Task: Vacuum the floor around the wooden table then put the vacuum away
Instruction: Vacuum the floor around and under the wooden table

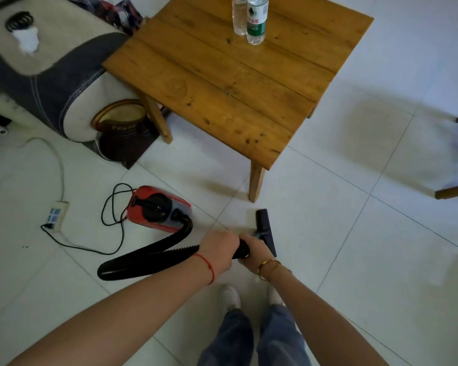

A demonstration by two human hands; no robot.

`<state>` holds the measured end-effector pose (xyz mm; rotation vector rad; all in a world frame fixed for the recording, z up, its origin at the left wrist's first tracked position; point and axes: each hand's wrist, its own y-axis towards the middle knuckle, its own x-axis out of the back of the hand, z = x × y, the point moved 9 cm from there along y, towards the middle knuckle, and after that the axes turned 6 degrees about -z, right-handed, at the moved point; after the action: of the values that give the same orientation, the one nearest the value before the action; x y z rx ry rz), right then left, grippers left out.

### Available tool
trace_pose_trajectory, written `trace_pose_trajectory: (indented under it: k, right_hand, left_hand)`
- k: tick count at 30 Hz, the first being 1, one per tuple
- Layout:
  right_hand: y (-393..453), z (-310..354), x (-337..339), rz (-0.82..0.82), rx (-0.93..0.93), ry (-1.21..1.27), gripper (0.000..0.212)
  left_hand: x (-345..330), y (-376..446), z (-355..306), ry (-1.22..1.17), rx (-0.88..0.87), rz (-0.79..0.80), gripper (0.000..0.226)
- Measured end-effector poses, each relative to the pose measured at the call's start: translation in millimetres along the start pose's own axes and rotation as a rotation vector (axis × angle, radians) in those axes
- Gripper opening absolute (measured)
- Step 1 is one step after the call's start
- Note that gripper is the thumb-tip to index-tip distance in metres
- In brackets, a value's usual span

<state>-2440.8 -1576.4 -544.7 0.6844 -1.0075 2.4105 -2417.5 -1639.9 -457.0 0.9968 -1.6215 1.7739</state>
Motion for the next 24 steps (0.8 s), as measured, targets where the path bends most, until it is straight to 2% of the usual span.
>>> trace_pose_trajectory:
  k: [14, 18, 24]
  right_hand:
    - [27, 52, 6, -0.071, -0.045, 0.123, 0.031]
    - [42, 64, 18, -0.108, -0.104, 0.148, 0.029]
    - [70, 87, 25, -0.078, -0.107, 0.156, 0.028]
  left_hand:
    - [47, -11, 63, 0.155, -0.035, -0.204, 0.024]
    - [72, -15, 100, 0.13, -0.009, -0.248, 0.027]
    - [94, -16, 167, 0.062, -0.001, -0.284, 0.035]
